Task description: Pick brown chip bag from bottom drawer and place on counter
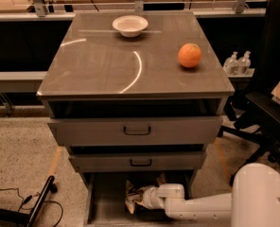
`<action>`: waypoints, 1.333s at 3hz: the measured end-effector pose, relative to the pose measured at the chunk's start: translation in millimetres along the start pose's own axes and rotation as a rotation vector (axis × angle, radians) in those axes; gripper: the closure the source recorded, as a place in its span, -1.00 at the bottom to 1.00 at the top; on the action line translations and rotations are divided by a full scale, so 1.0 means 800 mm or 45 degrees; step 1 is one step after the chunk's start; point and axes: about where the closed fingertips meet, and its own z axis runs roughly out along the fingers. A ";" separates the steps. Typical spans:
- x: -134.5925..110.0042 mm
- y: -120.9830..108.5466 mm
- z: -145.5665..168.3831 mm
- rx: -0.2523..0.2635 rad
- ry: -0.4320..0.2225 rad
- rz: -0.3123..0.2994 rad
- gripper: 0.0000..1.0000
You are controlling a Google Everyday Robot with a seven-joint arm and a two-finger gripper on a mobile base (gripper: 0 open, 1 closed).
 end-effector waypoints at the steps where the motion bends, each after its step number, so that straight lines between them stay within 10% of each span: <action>1: -0.035 0.010 -0.054 0.021 -0.062 -0.036 1.00; 4: -0.113 0.010 -0.220 0.132 -0.206 -0.130 1.00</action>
Offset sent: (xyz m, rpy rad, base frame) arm -0.0711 -0.0281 0.1447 0.1755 -0.1423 0.0797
